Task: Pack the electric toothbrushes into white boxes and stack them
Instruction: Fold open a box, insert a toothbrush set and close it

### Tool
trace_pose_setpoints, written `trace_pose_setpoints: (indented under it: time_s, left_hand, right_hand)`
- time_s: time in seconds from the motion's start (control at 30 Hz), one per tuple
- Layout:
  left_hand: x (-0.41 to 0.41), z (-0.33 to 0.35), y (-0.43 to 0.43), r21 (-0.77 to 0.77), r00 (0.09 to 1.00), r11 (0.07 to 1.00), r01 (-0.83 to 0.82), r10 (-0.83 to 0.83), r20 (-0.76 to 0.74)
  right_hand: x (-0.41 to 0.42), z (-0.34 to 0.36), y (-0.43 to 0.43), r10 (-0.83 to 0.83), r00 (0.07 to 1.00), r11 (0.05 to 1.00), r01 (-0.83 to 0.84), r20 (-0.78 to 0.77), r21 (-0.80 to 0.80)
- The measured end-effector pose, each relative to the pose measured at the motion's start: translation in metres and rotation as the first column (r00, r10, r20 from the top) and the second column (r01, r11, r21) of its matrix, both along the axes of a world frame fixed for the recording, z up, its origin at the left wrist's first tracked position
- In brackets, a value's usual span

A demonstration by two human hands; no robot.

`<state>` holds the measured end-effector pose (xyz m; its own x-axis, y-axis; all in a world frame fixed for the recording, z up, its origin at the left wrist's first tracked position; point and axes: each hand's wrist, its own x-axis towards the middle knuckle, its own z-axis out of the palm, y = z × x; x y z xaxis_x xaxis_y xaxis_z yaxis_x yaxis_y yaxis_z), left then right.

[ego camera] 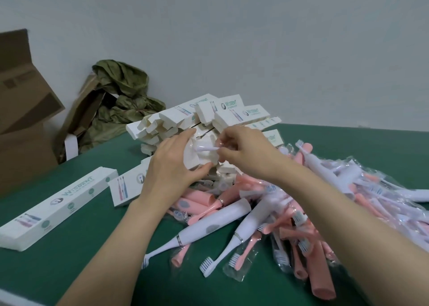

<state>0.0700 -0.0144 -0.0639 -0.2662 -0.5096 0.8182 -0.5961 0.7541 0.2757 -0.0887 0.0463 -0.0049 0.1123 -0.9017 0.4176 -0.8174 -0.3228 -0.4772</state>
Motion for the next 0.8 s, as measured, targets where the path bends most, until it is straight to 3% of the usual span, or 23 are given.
trace_pose_setpoints:
  time_s: [0.2, 0.43, 0.6, 0.73, 0.8]
  left_hand:
    - [-0.001, 0.000, 0.000, 0.002, 1.000, 1.000, -0.008, 0.008, 0.003]
    - [0.003, 0.002, -0.002, 0.031, 0.999, 1.000, -0.006, 0.007, -0.042]
    - [0.004, 0.002, -0.001, 0.002, 0.997, 1.000, -0.003, 0.003, -0.071]
    - [-0.001, 0.003, 0.003, -0.016, 0.996, 0.998, 0.055, -0.056, -0.070]
    - [0.000, 0.003, 0.004, -0.010, 0.993, 0.998, 0.062, -0.062, -0.105]
  right_hand:
    - [0.003, 0.017, -0.011, -0.103, 0.990, 0.995, 0.101, -0.092, -0.026]
    - [0.028, 0.018, -0.014, -0.173, 0.935, 0.958, 0.086, -0.311, -0.274]
    - [0.022, 0.017, -0.016, -0.196, 0.974, 0.954, 0.162, -0.117, -0.253]
    - [0.034, 0.008, -0.016, -0.083, 0.970, 0.975, 0.032, -0.228, -0.219]
    - [0.038, 0.003, -0.017, -0.033, 0.998, 0.972, 0.019, -0.059, -0.233]
